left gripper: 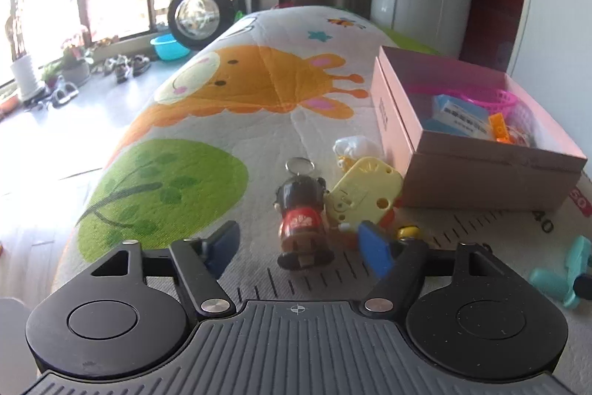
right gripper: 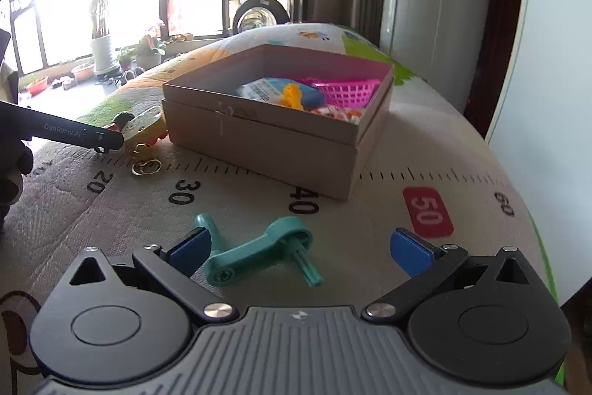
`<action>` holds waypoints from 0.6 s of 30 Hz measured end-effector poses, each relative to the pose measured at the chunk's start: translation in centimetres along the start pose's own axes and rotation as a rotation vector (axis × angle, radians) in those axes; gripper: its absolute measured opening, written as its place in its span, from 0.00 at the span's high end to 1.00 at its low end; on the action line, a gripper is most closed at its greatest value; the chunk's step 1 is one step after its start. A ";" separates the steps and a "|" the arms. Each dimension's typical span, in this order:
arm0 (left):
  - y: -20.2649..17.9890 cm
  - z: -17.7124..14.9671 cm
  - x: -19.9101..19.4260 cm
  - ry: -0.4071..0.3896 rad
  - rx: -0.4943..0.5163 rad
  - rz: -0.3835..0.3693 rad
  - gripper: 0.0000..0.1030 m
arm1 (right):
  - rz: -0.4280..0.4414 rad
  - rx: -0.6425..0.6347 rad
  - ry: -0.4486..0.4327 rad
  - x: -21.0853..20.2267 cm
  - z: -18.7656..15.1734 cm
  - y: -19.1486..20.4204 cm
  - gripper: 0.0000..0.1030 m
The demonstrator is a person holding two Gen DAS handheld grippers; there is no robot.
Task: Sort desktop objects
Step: 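Grasp the red-black keychain figure with left tool while right tool holds the teal crank toy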
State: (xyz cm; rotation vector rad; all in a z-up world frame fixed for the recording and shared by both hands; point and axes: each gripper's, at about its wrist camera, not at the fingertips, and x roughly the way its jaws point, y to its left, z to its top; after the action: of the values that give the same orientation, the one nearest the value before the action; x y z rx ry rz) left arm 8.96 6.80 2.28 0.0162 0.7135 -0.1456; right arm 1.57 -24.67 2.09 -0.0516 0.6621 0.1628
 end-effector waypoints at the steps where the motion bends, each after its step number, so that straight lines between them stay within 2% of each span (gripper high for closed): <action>1: 0.1 0.2 0.2 -0.001 -0.003 -0.001 0.26 | 0.018 0.029 -0.004 0.1 -0.3 -0.4 0.00; 3: 0.2 0.4 0.3 -0.004 0.009 0.002 0.40 | 0.021 0.054 0.016 0.1 -0.6 -0.9 0.00; 5: 0.4 0.3 0.3 0.009 0.008 -0.011 0.48 | 0.031 0.078 0.029 0.3 -0.6 -1.1 0.00; 10: 0.0 -0.8 0.4 0.030 0.045 -0.015 0.48 | 0.042 0.110 0.052 0.7 -0.7 -1.4 0.00; 11: 0.0 -0.8 0.5 0.029 0.044 -0.009 0.51 | 0.041 0.108 0.052 0.7 -0.7 -1.3 0.00; 13: 0.2 -0.5 0.4 0.023 0.032 0.001 0.67 | 0.036 0.110 0.051 0.8 -0.6 -1.3 0.00; 15: 0.1 -0.4 -0.1 0.011 0.027 0.006 0.67 | 0.031 0.116 0.049 0.9 -0.6 -1.4 0.00; 18: -1.2 -0.9 -2.2 -0.033 0.083 -0.004 0.67 | 0.031 0.132 0.043 0.8 -0.6 -1.6 0.00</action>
State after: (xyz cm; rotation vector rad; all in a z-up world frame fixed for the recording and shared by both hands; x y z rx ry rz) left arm 6.60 5.91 3.04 0.0920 0.6744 -0.1790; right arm 2.08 -26.24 1.10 0.0817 0.7158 0.1475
